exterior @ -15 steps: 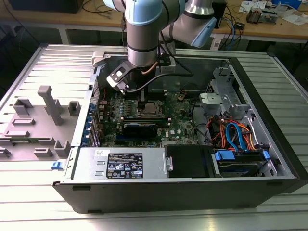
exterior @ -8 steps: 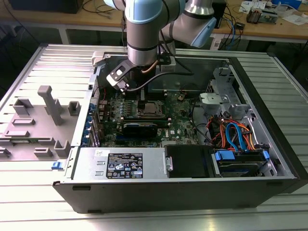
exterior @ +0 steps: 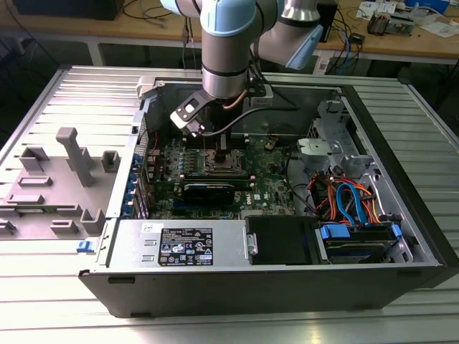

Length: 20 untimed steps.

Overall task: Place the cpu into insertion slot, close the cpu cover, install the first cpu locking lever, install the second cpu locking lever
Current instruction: 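Close the cpu cover, then install the first cpu locking lever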

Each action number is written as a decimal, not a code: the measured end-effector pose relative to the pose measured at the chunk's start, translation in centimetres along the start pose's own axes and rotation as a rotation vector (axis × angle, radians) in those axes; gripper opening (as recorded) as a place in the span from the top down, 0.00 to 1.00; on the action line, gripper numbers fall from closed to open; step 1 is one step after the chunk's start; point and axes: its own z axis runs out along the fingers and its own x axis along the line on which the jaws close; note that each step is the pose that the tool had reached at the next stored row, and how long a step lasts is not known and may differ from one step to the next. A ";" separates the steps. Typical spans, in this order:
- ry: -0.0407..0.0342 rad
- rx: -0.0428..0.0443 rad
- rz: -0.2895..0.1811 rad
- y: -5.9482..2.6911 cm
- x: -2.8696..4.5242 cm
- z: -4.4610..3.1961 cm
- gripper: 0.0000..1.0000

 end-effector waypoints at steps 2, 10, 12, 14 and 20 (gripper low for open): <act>0.0000 0.0000 0.000 0.23 -0.01 0.00 0.89; 0.0000 0.0000 0.000 0.26 -0.01 0.00 0.89; 0.0000 0.0000 0.000 0.27 -0.01 0.00 0.89; 0.0000 0.0000 0.000 0.27 -0.01 0.00 0.89; 0.0000 0.0001 0.000 0.27 -0.01 -0.65 0.89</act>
